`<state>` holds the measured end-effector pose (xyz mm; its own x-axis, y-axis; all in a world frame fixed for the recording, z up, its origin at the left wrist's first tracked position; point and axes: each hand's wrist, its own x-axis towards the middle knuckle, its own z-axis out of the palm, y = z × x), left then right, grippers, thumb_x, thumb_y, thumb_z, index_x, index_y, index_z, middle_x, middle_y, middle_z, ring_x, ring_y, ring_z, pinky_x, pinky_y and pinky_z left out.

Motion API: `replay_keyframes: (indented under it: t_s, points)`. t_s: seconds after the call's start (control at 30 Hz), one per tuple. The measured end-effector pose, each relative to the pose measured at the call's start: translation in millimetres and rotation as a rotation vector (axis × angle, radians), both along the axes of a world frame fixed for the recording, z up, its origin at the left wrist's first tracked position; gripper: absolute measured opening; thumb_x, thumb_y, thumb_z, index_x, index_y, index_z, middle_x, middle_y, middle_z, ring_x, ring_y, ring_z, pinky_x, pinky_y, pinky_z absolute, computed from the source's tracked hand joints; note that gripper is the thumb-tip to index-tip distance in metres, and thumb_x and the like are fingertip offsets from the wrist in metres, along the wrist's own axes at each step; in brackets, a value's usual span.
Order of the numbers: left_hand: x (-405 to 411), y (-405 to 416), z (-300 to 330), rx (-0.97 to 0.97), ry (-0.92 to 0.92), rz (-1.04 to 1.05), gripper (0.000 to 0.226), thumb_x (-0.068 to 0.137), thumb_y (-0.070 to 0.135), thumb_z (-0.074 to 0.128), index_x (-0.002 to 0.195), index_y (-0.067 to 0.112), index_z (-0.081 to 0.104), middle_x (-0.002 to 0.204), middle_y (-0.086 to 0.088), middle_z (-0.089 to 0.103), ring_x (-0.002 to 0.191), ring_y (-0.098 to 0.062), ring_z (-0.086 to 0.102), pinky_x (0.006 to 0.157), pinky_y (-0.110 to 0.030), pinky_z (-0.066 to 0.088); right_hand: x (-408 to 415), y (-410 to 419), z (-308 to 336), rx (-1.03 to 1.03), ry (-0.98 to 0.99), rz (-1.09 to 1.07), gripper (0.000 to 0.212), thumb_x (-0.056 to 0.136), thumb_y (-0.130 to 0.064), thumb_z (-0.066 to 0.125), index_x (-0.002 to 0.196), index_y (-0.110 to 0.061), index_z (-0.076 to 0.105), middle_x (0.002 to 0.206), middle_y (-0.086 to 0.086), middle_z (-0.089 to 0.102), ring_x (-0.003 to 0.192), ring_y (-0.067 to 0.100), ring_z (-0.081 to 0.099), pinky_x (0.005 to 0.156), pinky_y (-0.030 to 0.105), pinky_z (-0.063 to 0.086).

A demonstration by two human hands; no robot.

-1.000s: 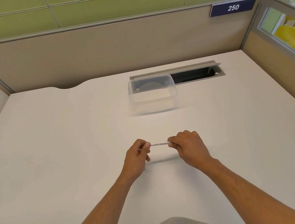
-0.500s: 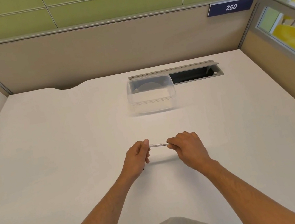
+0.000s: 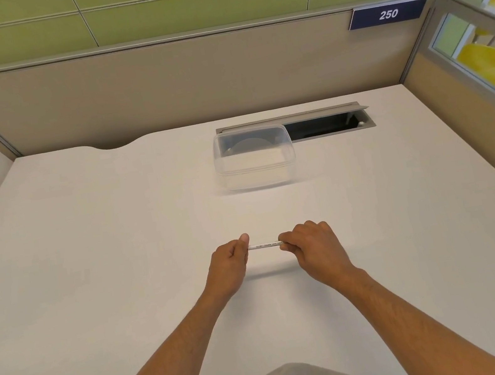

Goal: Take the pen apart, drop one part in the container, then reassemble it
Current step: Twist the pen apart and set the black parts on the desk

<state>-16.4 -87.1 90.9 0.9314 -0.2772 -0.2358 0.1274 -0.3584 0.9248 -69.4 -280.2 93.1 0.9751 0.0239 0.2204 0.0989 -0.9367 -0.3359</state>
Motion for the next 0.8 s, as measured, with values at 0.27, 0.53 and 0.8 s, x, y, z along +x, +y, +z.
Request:
replay_keyframes:
  t_s: [0.27, 0.53, 0.8]
  points:
    - [-2.1, 4.4, 3.3, -0.042, 0.056, -0.033, 0.046, 0.098, 0.046, 0.046, 0.077, 0.007, 0.059, 0.066, -0.003, 0.060, 0.055, -0.017, 0.055, 0.057, -0.033, 0.044, 0.5, -2.2, 0.0, -0.007, -0.002, -0.013, 0.021, 0.090, -0.032, 0.047, 0.090, -0.023, 0.066, 0.066, -0.003, 0.058, 0.065, 0.023, 0.049, 0.062, 0.032, 0.028]
    - [1.0, 5.0, 0.8, 0.082, -0.107, -0.055, 0.020, 0.097, 0.021, 0.052, 0.080, 0.011, 0.057, 0.068, 0.002, 0.054, 0.058, -0.012, 0.056, 0.058, -0.021, 0.042, 0.2, -0.5, -2.3, -0.017, 0.010, -0.007, 0.019, 0.090, -0.030, 0.049, 0.088, -0.023, 0.066, 0.064, -0.003, 0.058, 0.064, 0.023, 0.049, 0.062, 0.031, 0.027]
    - [1.7, -0.7, 5.9, 0.252, -0.143, -0.037, 0.045, 0.100, 0.039, 0.042, 0.065, 0.011, 0.046, 0.056, 0.004, 0.042, 0.054, -0.016, 0.036, 0.056, -0.031, 0.031, 0.8, 1.2, 0.0, -0.027, -0.005, -0.013, 0.020, 0.089, -0.031, 0.048, 0.087, -0.023, 0.066, 0.064, -0.003, 0.058, 0.064, 0.023, 0.050, 0.061, 0.032, 0.030]
